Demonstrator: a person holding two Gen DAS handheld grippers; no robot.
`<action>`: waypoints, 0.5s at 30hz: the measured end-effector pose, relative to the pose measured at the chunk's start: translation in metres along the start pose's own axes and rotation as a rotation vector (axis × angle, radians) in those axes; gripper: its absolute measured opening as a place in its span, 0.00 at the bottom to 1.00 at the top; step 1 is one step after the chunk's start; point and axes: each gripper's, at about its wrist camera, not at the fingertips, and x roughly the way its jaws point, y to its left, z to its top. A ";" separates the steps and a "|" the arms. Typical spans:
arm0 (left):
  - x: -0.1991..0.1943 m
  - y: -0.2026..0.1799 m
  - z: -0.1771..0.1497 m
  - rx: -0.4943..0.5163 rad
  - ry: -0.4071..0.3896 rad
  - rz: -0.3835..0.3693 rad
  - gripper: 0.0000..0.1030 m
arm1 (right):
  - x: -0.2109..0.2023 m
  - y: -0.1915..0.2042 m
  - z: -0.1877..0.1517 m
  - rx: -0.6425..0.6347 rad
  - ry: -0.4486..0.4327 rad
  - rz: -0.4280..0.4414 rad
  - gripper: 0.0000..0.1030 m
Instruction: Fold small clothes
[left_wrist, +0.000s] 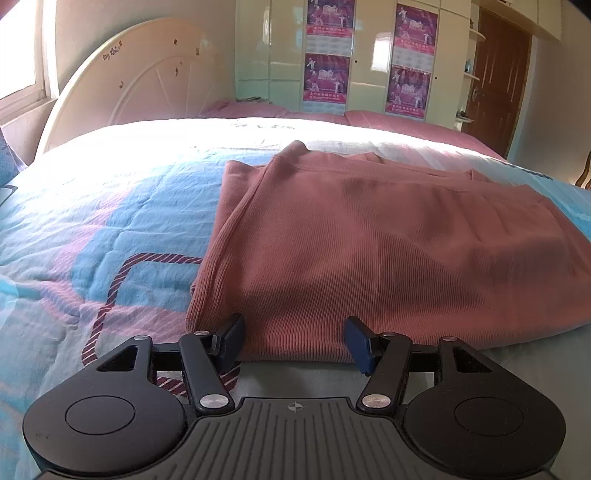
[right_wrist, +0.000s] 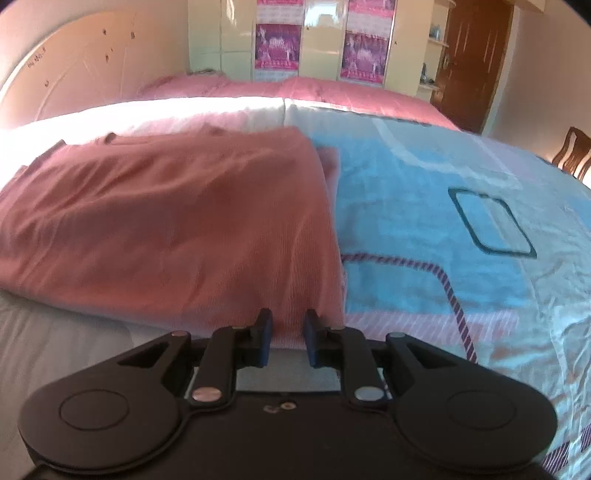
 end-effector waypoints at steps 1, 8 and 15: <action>0.000 0.000 0.000 0.001 0.000 0.000 0.58 | 0.002 0.000 -0.002 0.001 0.003 0.000 0.17; -0.003 0.004 0.003 -0.005 0.011 -0.011 0.58 | 0.003 0.001 0.000 -0.014 0.013 -0.004 0.18; -0.025 0.021 0.001 -0.062 -0.020 0.024 0.59 | -0.016 -0.003 0.006 0.008 -0.035 0.013 0.21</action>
